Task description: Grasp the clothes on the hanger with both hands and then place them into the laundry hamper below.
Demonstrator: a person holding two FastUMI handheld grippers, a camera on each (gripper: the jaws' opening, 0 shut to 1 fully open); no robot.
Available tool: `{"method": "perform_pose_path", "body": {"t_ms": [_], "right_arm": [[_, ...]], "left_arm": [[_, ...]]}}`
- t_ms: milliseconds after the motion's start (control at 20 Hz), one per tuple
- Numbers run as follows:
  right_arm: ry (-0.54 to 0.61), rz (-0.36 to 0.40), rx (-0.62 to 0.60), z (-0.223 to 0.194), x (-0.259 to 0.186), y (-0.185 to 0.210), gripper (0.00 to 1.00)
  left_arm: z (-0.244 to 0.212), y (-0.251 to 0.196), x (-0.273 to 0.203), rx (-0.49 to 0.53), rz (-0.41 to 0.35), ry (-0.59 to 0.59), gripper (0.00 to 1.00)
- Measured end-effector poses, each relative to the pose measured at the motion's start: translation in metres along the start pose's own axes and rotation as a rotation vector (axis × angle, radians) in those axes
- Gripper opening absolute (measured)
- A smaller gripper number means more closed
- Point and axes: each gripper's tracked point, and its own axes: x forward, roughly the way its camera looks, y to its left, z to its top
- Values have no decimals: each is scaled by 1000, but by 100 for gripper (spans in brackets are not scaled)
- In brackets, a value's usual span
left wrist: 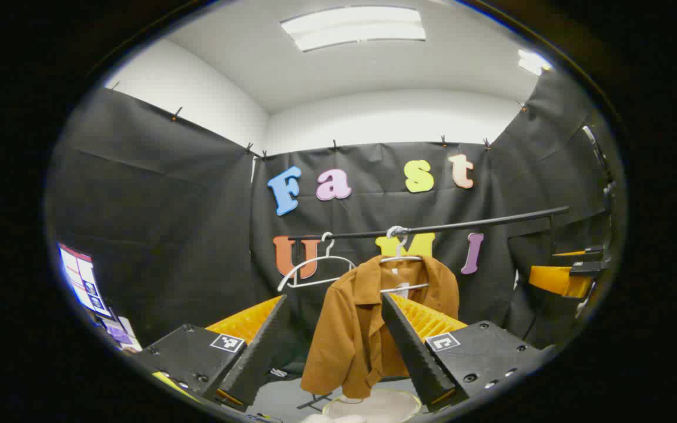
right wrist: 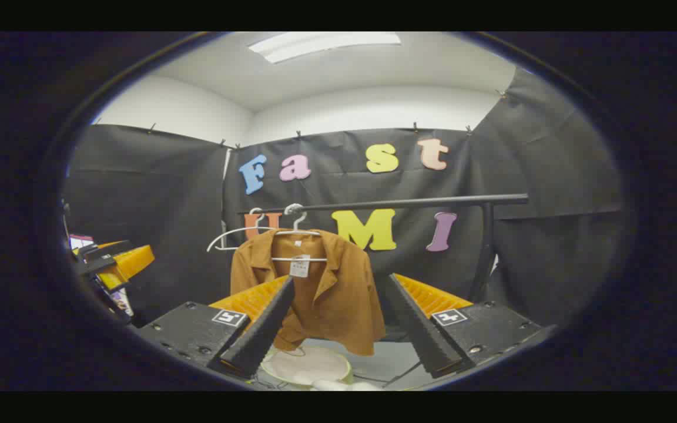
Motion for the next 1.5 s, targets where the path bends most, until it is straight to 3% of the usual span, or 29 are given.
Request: {"method": "perform_pose_path", "body": {"t_ms": [150, 200, 350, 450, 500, 550, 1000, 1050, 1100, 1250, 1500], "right_arm": [[3, -8, -15, 1, -3, 3, 99], [6, -9, -13, -1, -5, 6, 99], [20, -8, -17, -4, -11, 10, 99], [17, -10, -25, -4, -15, 11, 99], [13, -13, -26, -5, -16, 11, 99], [10, -15, -24, -5, -17, 11, 99], [43, -17, -28, -28, -18, 18, 99], [51, -17, -33, -31, -14, 17, 99], [57, -15, -40, -36, -10, 16, 99], [74, -2, -53, -47, 5, 13, 100], [109, 50, -52, -75, 50, 8, 99]], "left_arm": [[-5, 4, -3, 3, -5, 29, 92], [-5, 8, -5, 11, -2, 33, 100], [-5, 12, -9, 18, -11, 43, 92], [-6, 14, -13, 19, -14, 50, 100], [-5, 15, -14, 19, -18, 48, 96], [-3, 15, -15, 15, -22, 44, 100], [-13, 15, -15, 15, -52, 47, 100], [-17, 13, -13, 23, -54, 53, 96], [-24, 12, -10, 34, -54, 59, 100], [-40, -1, 3, 49, -72, 75, 96], [-78, -28, 39, 46, -125, 107, 99]]}}
